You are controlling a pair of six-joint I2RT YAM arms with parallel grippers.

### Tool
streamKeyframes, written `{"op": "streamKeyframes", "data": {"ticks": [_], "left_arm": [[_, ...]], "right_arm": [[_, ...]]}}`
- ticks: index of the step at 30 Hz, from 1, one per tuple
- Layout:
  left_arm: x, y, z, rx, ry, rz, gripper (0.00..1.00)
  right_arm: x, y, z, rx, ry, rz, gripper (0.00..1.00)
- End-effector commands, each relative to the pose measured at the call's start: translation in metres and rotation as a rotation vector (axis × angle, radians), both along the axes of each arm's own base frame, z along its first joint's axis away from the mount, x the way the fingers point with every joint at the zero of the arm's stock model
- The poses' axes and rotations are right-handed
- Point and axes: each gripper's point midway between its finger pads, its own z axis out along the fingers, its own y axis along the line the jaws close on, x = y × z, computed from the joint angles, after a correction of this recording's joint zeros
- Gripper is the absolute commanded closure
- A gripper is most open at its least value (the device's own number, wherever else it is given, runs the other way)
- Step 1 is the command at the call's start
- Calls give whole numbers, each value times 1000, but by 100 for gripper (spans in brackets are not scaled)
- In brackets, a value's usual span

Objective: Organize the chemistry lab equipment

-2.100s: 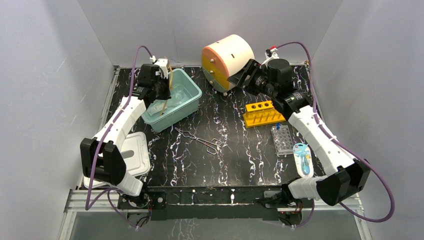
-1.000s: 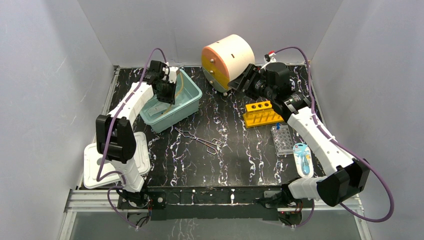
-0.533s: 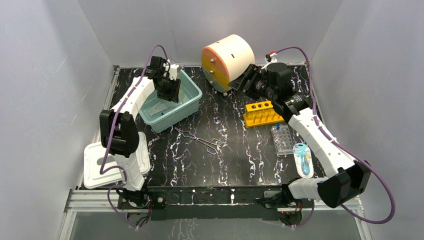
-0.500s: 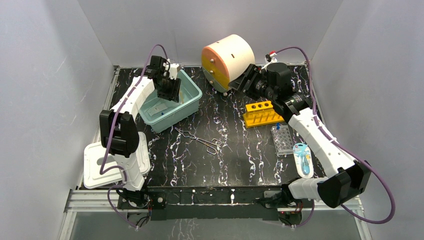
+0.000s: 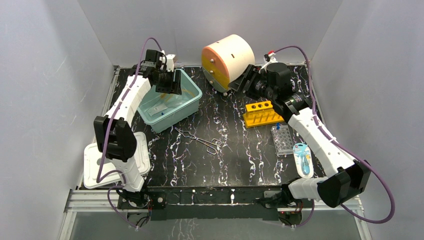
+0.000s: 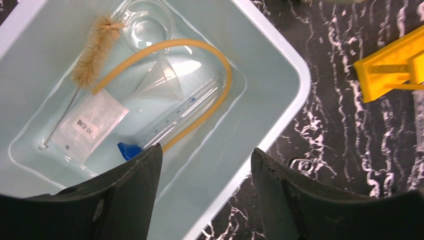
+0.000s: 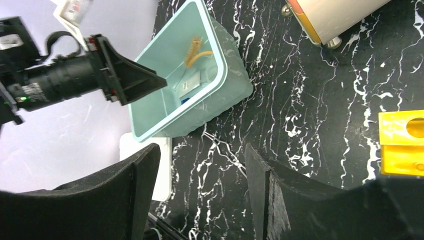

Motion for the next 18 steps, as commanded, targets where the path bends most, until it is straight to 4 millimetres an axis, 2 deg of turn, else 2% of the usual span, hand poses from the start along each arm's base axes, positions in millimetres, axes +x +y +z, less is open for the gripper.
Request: {"op": "streamKeyframes", "data": {"ticks": [1,8,12,18], "left_arm": [[-14,5,67,-104,-155,124,34],[-36,17,107,-157,-291,200,25],[-48,27,112,-146,-317,251,22],[-57,38,116,-155,-340,330,18]], "right_arm": [[0,8,-6,-92,-80,49,28],[-16,40,-50,-281,-104,125,26],[-29,59,-71,-374,-175,196,25],[-54,88,-120,-510,-209,340,25]]}}
